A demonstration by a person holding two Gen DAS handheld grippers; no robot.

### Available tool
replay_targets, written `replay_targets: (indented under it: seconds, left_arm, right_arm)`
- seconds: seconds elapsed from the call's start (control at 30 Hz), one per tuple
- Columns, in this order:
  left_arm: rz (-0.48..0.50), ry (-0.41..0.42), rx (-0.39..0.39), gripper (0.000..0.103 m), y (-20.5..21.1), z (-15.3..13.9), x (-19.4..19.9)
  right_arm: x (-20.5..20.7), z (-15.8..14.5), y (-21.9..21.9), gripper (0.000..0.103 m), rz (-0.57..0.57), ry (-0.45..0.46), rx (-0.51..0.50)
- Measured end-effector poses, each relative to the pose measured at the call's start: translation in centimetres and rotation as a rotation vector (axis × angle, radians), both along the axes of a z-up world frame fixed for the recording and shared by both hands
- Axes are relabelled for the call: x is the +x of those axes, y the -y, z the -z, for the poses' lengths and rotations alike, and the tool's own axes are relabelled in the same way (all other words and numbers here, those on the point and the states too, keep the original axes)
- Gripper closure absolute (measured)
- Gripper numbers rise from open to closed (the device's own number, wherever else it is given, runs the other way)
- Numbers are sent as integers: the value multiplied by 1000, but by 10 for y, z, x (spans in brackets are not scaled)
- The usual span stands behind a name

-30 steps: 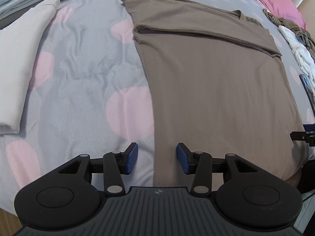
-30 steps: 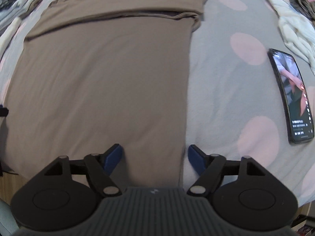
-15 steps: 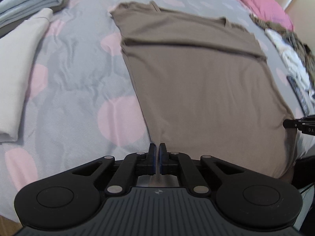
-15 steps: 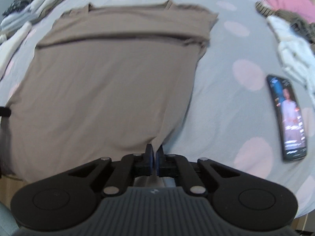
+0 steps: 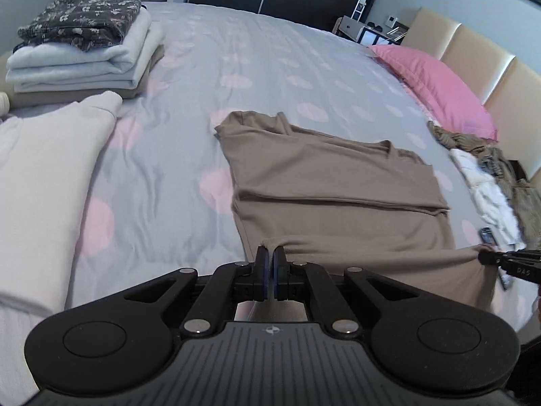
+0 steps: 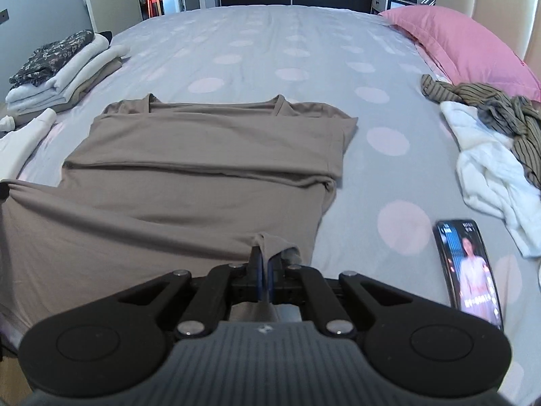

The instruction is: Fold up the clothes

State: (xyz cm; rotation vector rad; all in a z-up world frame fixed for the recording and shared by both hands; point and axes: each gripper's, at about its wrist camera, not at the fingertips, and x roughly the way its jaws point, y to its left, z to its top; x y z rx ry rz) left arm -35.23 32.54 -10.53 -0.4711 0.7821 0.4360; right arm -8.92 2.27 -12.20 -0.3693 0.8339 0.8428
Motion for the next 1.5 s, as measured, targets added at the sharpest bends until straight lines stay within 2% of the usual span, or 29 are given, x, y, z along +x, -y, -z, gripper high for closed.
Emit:
replay_targets:
  seconds: [0.13,0.27,0.4,0.43,0.57,0.63,0.7,0.77,0.97,1.17,1.33,1.5]
  left_arm:
    - [7,-37,36,102,-1,19,9]
    - [8,-86,74,96,-2,32,9]
    - [-8,-118,77,90,-3,32,5]
    - [-2,-118,81,90,-1,29,4]
    - [73,-129,151,84,17,19,3]
    - [125,-144,197,78,30,15,3]
    - [172,-152,227,67,43,13,2]
    - [230,-153,241,64,54,10,1]
    - [420,-170,277,62,92,10,-4]
    - [624,-246,373,60,132,26,-8]
    - [739,-344,445,60,155,45,-16]
    - [777,-446,513,60,161,63,-22]
  right_arm:
    - [8,17,-12,98,-7,-1,-21]
    - [12,25,-15,93,9,8,-39]
    - [12,25,-11,69,27,15,-28]
    - [10,24,-10,68,19,20,-25]
    - [-13,24,-16,62,-118,82,-63]
    - [-26,23,-19,58,-194,99,-81]
    - [-40,21,-19,53,-279,117,-87]
    - [-54,20,-19,53,-367,149,-103]
    - [-101,27,-11,52,-640,298,-212]
    - [-140,45,2,52,-864,399,-334]
    - [-154,54,14,52,-963,450,-407]
    - [-158,61,23,51,-1007,482,-468]
